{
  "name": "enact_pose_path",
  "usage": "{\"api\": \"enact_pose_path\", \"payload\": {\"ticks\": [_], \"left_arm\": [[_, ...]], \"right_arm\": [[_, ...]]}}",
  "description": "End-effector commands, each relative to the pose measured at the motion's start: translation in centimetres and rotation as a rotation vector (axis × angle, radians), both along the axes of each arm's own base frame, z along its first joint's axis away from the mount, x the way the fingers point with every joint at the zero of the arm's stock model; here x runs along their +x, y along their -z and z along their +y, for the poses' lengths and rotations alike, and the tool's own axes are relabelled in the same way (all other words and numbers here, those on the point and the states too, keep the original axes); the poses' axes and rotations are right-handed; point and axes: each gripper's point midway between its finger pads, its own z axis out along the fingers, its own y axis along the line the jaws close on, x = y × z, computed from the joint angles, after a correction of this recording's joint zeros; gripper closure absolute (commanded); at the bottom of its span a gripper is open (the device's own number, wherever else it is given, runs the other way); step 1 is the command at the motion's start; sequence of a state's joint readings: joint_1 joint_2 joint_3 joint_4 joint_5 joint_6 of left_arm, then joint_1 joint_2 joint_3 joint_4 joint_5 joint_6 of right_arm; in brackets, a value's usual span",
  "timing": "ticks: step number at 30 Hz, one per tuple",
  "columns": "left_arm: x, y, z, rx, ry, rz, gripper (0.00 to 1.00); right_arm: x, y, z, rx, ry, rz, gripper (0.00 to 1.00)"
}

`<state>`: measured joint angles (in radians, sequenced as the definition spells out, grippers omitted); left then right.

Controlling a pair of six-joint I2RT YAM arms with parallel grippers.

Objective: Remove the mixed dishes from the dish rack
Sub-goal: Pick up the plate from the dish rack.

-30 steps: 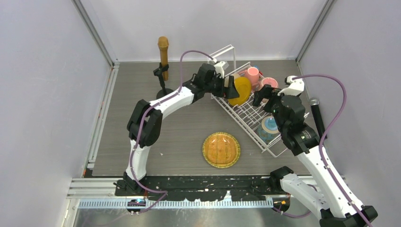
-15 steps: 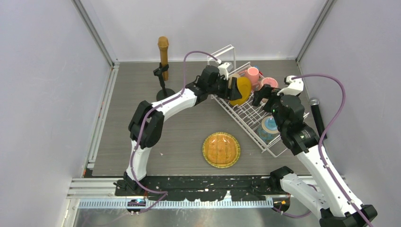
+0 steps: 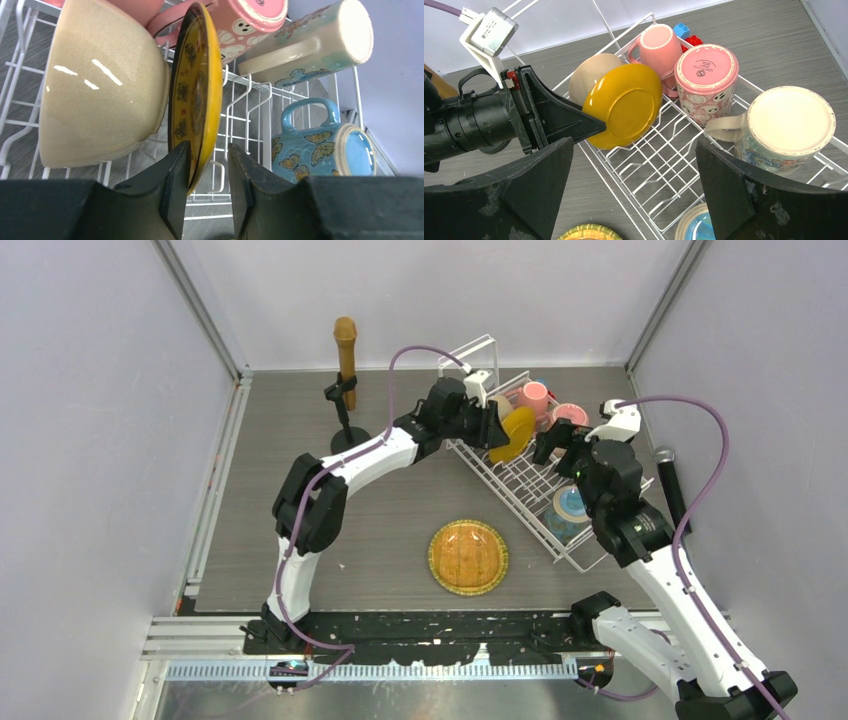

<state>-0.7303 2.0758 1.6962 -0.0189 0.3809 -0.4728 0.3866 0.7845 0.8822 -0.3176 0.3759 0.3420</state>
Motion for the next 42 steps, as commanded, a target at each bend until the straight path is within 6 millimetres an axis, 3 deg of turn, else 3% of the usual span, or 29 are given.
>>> {"api": "enact_pose_path", "payload": {"ticks": [1,7,12,25,29,34,40,42], "left_arm": [[-0.2,-4.5,-1.5,-0.120,0.061,-0.083,0.68],[-1.0,-5.5,-2.1,-0.165,0.113,-0.092,0.88],[-1.5,-6.2,-2.4,-0.197,0.142,-0.091,0.97],[-4.7,-10.7,-2.8,-0.314,0.327,-0.142,1.00],[-6.9,-13.5,-1.8,-0.340,0.404,-0.222,1.00],[-9.0,-15.3,0.1,-0.311,0.459,-0.342,1.00],[-12.7,-15.2,3.2,-0.208,0.600,-0.507,1.00],[-14.3,-13.6,4.8,-0.118,0.670,-0.542,1.00]], "right_arm": [[0.4,-0.7,0.0,-0.001,0.004,-0.033,0.00],[0.4,-0.6,-0.1,-0.006,0.011,-0.030,0.00],[0.5,-0.6,-0.2,-0.007,0.014,-0.030,0.00],[0.1,-1.1,-0.8,0.012,0.048,-0.056,0.00],[-0.4,-2.0,-1.5,0.049,0.080,-0.114,0.00],[-1.5,-4.0,-1.9,0.127,0.084,-0.230,0.00],[-2.6,-5.2,-2.6,0.251,0.116,-0.338,0.00],[-2.6,-5.5,-2.4,0.263,0.110,-0.326,0.00]]}}
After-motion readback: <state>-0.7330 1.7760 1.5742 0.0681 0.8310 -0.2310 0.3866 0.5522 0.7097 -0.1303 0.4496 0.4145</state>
